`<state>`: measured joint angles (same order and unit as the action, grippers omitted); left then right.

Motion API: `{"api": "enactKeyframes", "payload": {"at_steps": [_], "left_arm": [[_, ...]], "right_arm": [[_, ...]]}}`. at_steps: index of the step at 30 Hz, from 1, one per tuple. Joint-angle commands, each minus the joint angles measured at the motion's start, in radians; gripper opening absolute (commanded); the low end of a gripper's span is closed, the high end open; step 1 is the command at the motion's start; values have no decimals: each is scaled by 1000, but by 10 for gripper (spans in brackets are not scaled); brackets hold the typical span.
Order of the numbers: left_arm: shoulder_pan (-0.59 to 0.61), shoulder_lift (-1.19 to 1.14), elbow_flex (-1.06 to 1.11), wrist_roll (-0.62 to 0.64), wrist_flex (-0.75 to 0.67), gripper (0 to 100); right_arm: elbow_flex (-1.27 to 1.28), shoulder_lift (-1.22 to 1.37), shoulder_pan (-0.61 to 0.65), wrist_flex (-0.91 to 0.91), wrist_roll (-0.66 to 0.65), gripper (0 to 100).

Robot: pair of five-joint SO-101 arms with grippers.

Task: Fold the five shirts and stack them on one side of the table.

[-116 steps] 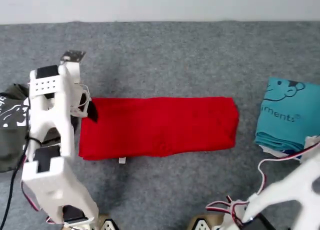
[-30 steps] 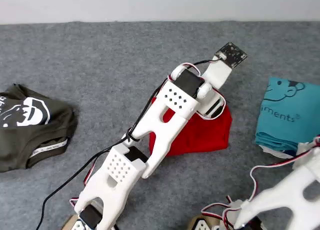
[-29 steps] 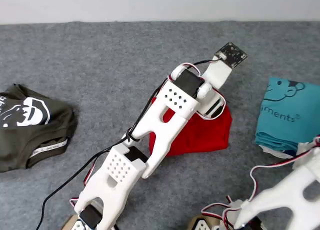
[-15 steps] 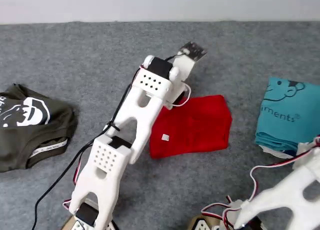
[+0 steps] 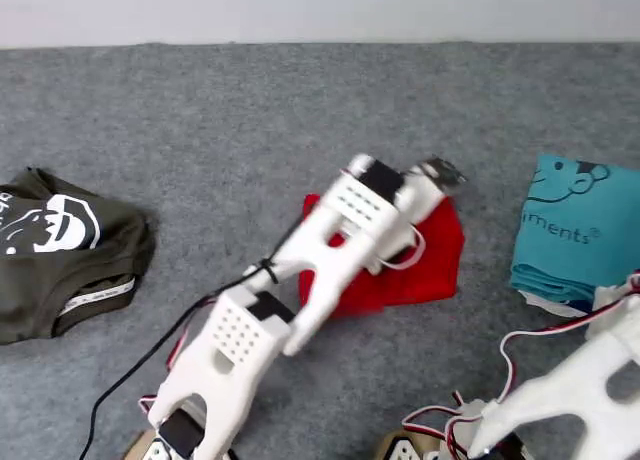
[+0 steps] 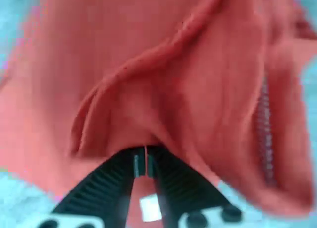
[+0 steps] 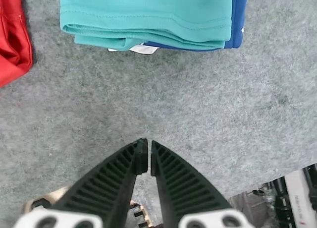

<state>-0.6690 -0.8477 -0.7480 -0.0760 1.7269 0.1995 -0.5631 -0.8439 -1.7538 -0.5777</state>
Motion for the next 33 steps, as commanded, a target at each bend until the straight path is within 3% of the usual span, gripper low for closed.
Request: {"api": "enactKeyframes", "payload": {"at_steps": [1,11,20,26,33], "left_arm": [[-87,44,-61,-11,28,14],[-218,170,-90,-11,29,14],[-109,316,-16,-11,25,14],[-44,209,-21,-12,23,14],[-232,110,-39,-11,6,14]], "right_arm": [[-6,-41,-28,-38,-34,24],[-5,-41,-116,-24,-97,25],[-5,-41,-113,-25,-95,25],[-5,-41,-110,-25,-95,26],[-5,-41,-114,-25,-95,26]]}}
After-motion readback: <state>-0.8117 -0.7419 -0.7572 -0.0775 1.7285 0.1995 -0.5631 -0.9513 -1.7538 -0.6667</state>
